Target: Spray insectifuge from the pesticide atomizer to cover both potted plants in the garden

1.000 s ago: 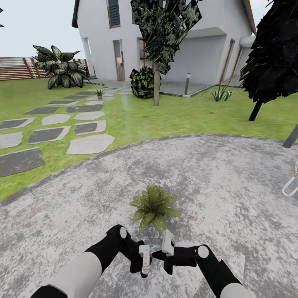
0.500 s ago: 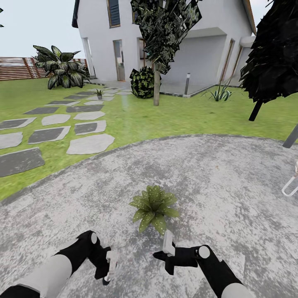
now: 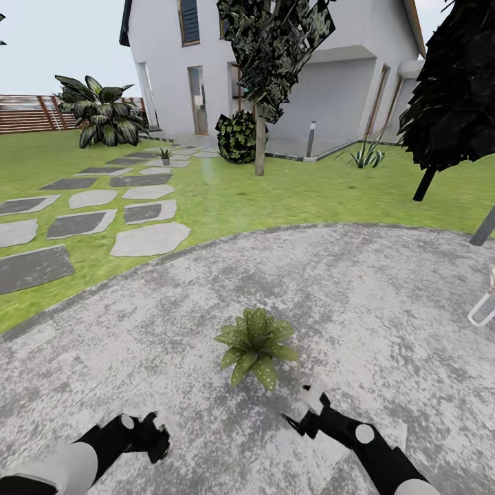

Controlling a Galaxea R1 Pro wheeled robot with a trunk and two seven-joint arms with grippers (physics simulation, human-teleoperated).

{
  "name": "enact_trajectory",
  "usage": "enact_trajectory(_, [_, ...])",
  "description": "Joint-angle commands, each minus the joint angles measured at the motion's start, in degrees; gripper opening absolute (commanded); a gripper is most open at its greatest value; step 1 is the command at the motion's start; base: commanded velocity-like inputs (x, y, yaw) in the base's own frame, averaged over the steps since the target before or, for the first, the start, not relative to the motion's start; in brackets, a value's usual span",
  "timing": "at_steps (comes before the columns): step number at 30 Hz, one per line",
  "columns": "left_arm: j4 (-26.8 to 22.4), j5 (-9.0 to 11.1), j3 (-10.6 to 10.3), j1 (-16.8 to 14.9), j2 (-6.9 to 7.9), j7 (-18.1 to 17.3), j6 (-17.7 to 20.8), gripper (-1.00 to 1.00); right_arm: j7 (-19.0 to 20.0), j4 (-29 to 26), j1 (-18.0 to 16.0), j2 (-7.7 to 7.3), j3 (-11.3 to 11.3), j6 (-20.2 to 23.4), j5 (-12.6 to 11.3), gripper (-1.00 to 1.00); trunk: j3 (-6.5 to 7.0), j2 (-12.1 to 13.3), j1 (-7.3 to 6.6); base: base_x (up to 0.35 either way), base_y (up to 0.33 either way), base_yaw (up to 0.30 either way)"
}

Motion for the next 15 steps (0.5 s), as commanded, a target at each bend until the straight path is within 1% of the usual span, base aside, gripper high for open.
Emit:
enact_trajectory(1, [0.78, 5.02, -0.29, 0.96, 0.0, 4.47, -0.85, -1.0, -4.01, 3.44, -0.03, -0.12, -1.38, -0.36, 0.34, 1.0, -0.04, -0.02, -0.01, 0.0, 0.0, 0.0])
enact_trajectory(2, [1.05, 8.12, -0.29, 1.78, -0.06, 7.02, -1.79, -1.0, -7.12, 5.69, -0.02, -0.18, -2.21, -0.43, 0.33, 1.0, -0.04, -0.02, -0.01, 0.0, 0.0, 0.0])
enact_trajectory(4, [1.56, 17.15, -0.26, 3.59, -0.14, 13.56, -5.83, -1.0, -17.59, 11.56, 0.05, -0.21, -4.16, -1.5, 0.26, 1.0, -0.04, -0.02, -0.01, 0.0, 0.0, 0.0])
enact_trajectory(5, [1.74, 20.15, -0.24, 3.9, -0.15, 15.46, -7.02, -1.0, -21.06, 12.96, 0.06, -0.21, -4.45, -2.47, 0.25, 1.0, -0.04, -0.02, -0.01, 0.0, 0.0, 0.0])
enact_trajectory(6, [1.9, 24.85, -0.22, 4.6, -0.16, 17.73, -8.41, -1.0, -25.98, 14.75, 0.17, -0.16, -4.69, -4.77, 0.21, 1.0, -0.04, -0.02, -0.01, 0.0, 0.0, 0.0])
enact_trajectory(7, [1.9, 29.61, -0.24, 5.86, -0.16, 19.19, -9.38, -1.0, -30.39, 16.41, 0.74, -0.14, -4.84, -7.77, 0.18, 1.0, -0.04, -0.02, -0.01, 0.0, 0.0, 0.0])
enact_trajectory(8, [1.85, 32.54, -0.26, 6.7, -0.16, 19.76, -9.84, -1.0, -33.09, 17.49, 1.29, -0.13, -4.91, -9.85, 0.15, 1.0, -0.04, -0.02, -0.01, 0.0, 0.0, 0.0])
enact_trajectory(9, [1.8, 36.12, -0.27, 7.7, -0.16, 20.25, -10.24, -1.0, -37.1, 19.01, 2.18, -0.12, -4.97, -12.65, 0.04, 1.0, -0.04, -0.02, -0.01, 0.0, 0.0, 0.0])
enact_trajectory(10, [1.85, 37.61, -0.28, 8.11, -0.16, 20.44, -10.4, -1.0, -39.47, 19.88, 2.76, -0.12, -5.0, -13.85, -0.13, 1.0, -0.04, -0.02, -0.01, 0.0, 0.0, 0.0])
enact_trajectory(11, [1.94, 39.09, -0.28, 8.56, -0.15, 20.6, -10.53, -1.0, -42.47, 20.85, 3.71, -0.12, -5.02, -14.93, -0.79, 1.0, -0.04, -0.02, -0.01, 0.0, 0.0, 0.0])
enact_trajectory(12, [1.97, 39.98, -0.3, 9.33, -0.13, 20.68, -10.6, -1.0, -44.26, 21.35, 4.58, -0.1, -5.03, -15.46, -1.81, 1.0, -0.04, -0.02, -0.01, 0.0, 0.0, 0.0])
enact_trajectory(14, [1.77, 40.56, -0.35, 10.95, -0.15, 20.74, -10.64, -1.0, -45.6, 21.67, 5.27, 0.19, -5.04, -15.81, -3.76, 1.0, -0.04, -0.02, -0.01, 0.0, 0.0, 0.0])
enact_trajectory(15, [1.79, 40.8, -0.5, 11.86, -0.39, 20.63, -10.66, -1.0, -46.16, 21.95, 5.6, 0.43, -5.04, -15.92, -8.74, 1.0, -0.04, -0.02, -0.01, 0.0, 0.0, 0.0])
